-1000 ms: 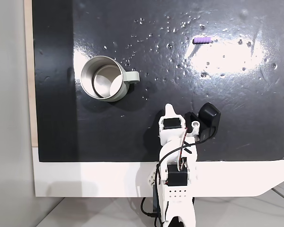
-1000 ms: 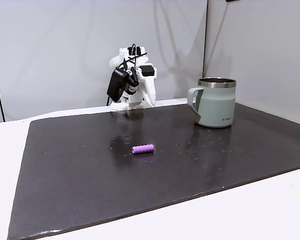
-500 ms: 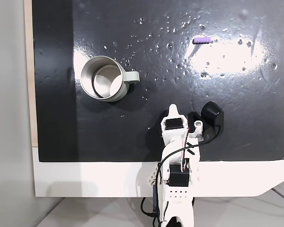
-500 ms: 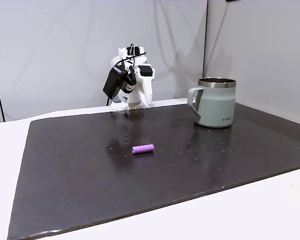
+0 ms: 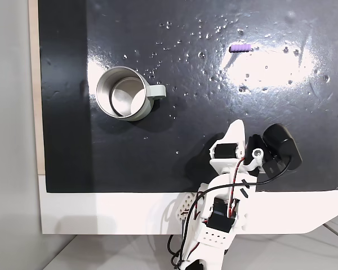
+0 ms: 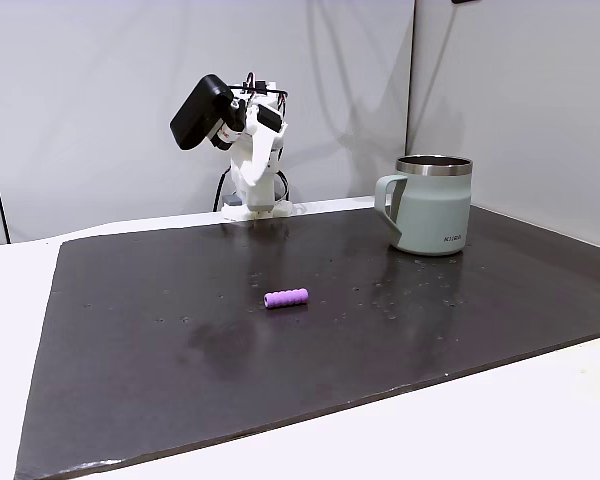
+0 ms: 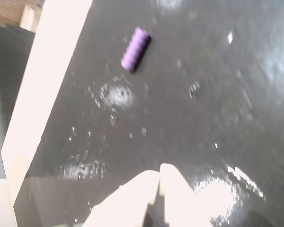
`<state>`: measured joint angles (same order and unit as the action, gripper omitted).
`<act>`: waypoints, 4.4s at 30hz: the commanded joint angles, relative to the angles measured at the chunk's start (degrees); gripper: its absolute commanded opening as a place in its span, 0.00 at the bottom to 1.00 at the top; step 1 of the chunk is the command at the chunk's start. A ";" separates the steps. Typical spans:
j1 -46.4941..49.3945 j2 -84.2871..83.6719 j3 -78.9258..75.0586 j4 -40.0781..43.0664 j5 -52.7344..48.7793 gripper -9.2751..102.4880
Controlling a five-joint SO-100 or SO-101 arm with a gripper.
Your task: Grasp a pengrip and put it in the cup.
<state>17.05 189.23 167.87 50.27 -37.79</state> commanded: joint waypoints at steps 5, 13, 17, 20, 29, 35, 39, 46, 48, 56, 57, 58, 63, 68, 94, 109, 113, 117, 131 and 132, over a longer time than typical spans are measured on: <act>-0.09 -9.05 -5.01 -6.59 -2.37 0.08; 0.97 -40.25 -25.31 -9.49 -0.88 0.08; 3.08 -58.80 -39.64 -9.23 1.05 0.08; 4.04 -68.99 -48.34 -8.00 2.11 0.08; 1.93 -86.75 -68.47 -0.35 6.24 0.08; -3.25 -88.24 -70.93 0.79 5.98 0.08; -6.42 -91.67 -74.79 2.37 6.33 0.08; -7.73 -102.22 -83.85 3.08 5.54 0.08; -7.56 -106.17 -87.98 4.31 5.27 0.08; -6.06 -117.25 -97.21 5.10 5.36 0.08; -6.06 -117.86 -97.38 5.10 5.54 0.08; -6.15 -118.30 -97.47 5.10 5.98 0.08; -6.24 -120.85 -97.73 5.19 9.40 0.08; -6.24 -123.75 -100.28 7.82 13.71 0.08; -5.54 -165.23 -182.29 53.96 38.67 0.18; -4.48 -168.05 -182.55 50.71 40.96 0.31; -5.10 -169.54 -181.58 50.71 40.25 0.33; -6.33 -171.12 -181.49 50.71 38.76 0.33; -7.03 -172.79 -173.50 47.90 39.90 0.29; -6.94 -172.79 -173.32 48.16 40.34 0.28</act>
<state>10.81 15.73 -5.54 98.88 1.23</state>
